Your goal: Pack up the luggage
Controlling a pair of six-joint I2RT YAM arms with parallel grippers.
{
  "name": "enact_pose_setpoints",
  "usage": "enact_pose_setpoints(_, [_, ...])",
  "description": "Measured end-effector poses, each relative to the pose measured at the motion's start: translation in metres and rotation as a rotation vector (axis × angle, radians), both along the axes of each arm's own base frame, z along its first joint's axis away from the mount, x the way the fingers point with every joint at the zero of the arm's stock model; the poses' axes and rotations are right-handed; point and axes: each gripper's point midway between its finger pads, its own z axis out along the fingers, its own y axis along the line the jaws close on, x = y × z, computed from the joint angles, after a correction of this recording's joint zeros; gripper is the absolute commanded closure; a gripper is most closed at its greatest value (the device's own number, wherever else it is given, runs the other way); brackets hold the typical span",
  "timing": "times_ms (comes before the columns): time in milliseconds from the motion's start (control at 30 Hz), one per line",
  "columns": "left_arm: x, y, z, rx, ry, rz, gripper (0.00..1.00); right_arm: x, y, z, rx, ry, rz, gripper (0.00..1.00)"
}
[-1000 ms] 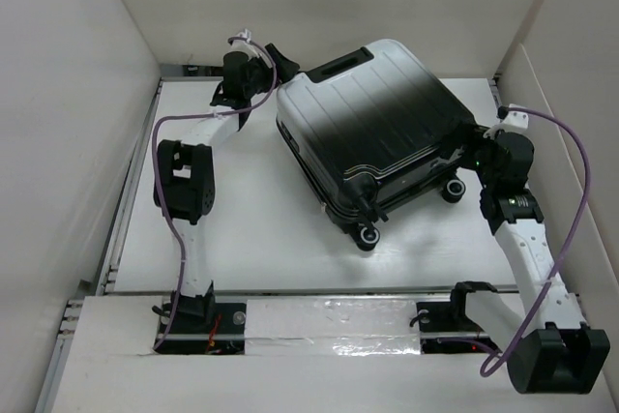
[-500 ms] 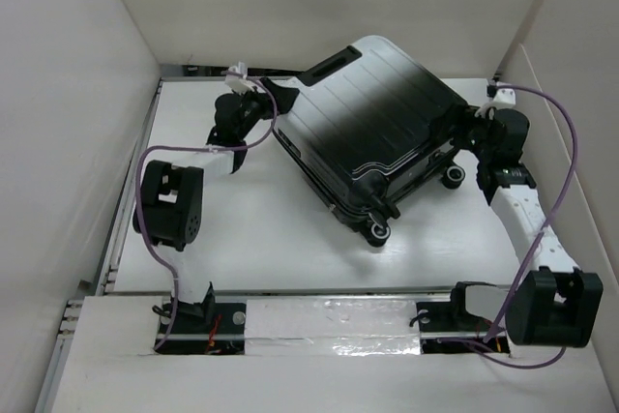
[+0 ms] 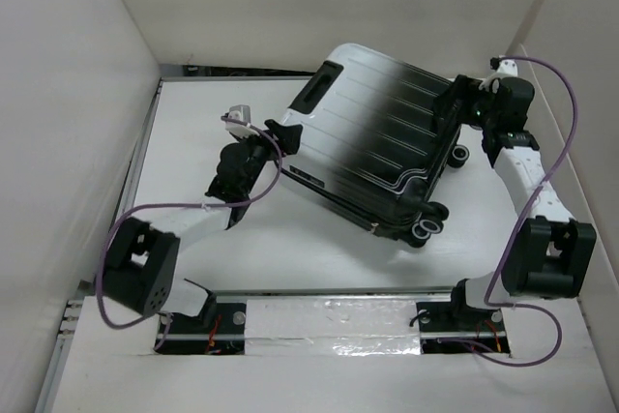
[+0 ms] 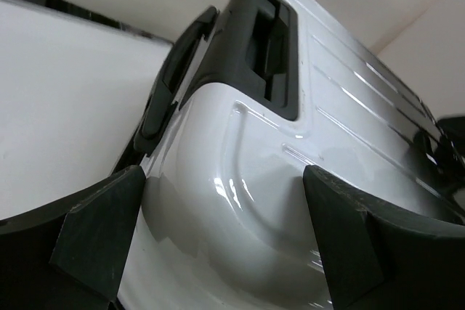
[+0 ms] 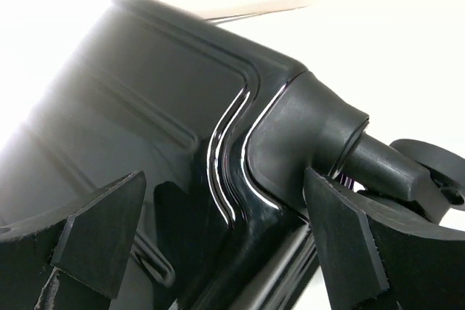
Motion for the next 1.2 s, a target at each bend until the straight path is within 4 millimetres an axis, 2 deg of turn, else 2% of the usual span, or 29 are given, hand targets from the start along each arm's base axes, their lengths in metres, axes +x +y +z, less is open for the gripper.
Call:
enact_pose_setpoints(133, [-0.041, -0.008, 0.010, 0.069, 0.044, 0.005, 0.15, 0.010, -0.005, 0.005, -0.005, -0.002, -0.001, 0.03])
enact_pose_setpoints(200, [-0.055, -0.003, 0.029, 0.070, 0.019, 0.023, 0.17, 0.009, -0.003, 0.010, 0.000, -0.012, 0.006, 0.03])
enact_pose_setpoints(267, [-0.071, 0.004, 0.062, 0.037, -0.047, 0.030, 0.30, 0.004, 0.002, 0.020, 0.009, -0.037, 0.023, 0.04])
enact_pose_setpoints(300, [-0.079, 0.007, 0.081, 0.012, -0.095, 0.028, 0.49, 0.001, 0.004, 0.028, 0.011, -0.061, 0.031, 0.07])
enact_pose_setpoints(333, [-0.086, 0.008, 0.095, -0.009, -0.128, 0.019, 0.62, -0.004, 0.006, 0.036, 0.010, -0.082, 0.037, 0.10])
enact_pose_setpoints(367, [-0.093, 0.008, 0.106, -0.020, -0.162, 0.008, 0.76, -0.010, 0.008, 0.044, 0.010, -0.109, 0.041, 0.22])
enact_pose_setpoints(433, [-0.107, -0.007, 0.114, -0.018, -0.195, -0.048, 1.00, -0.025, 0.011, 0.059, 0.004, -0.167, 0.046, 0.53])
enact_pose_setpoints(467, [-0.116, -0.022, 0.113, -0.003, -0.205, -0.097, 1.00, -0.033, 0.012, 0.066, 0.003, -0.191, 0.047, 0.70])
enact_pose_setpoints(533, [-0.142, -0.067, 0.097, 0.057, -0.197, -0.226, 1.00, -0.045, 0.014, 0.079, 0.001, -0.237, 0.048, 0.88])
enact_pose_setpoints(567, [-0.159, -0.093, 0.085, 0.097, -0.187, -0.303, 1.00, -0.050, 0.014, 0.082, -0.001, -0.251, 0.048, 0.91])
enact_pose_setpoints(633, [-0.194, -0.143, 0.052, 0.189, -0.150, -0.446, 0.97, -0.057, 0.015, 0.085, 0.000, -0.264, 0.048, 0.88])
enact_pose_setpoints(667, [-0.210, -0.162, 0.029, 0.242, -0.117, -0.503, 0.88, -0.063, 0.016, 0.084, -0.004, -0.269, 0.049, 0.86])
enact_pose_setpoints(733, [-0.237, -0.185, -0.015, 0.338, -0.051, -0.585, 0.68, -0.073, 0.018, 0.080, -0.004, -0.269, 0.049, 0.81])
enact_pose_setpoints(767, [-0.247, -0.192, -0.035, 0.381, -0.019, -0.611, 0.61, -0.078, 0.020, 0.077, -0.004, -0.269, 0.049, 0.77])
enact_pose_setpoints(833, [-0.257, -0.197, -0.062, 0.429, 0.033, -0.626, 0.50, -0.091, 0.024, 0.073, -0.008, -0.270, 0.055, 0.72])
enact_pose_setpoints(867, [-0.259, -0.198, -0.070, 0.440, 0.050, -0.622, 0.49, -0.097, 0.026, 0.072, -0.014, -0.274, 0.060, 0.69])
enact_pose_setpoints(933, [-0.261, -0.200, -0.081, 0.450, 0.072, -0.613, 0.44, -0.112, 0.036, 0.074, -0.021, -0.287, 0.082, 0.67])
enact_pose_setpoints(1033, [-0.266, -0.205, -0.093, 0.463, 0.091, -0.604, 0.41, -0.135, 0.052, 0.076, -0.027, -0.327, 0.124, 0.65])
enact_pose_setpoints(1200, [-0.267, -0.218, -0.113, 0.505, 0.112, -0.575, 0.40, -0.170, 0.073, 0.057, -0.035, -0.317, 0.184, 0.65])
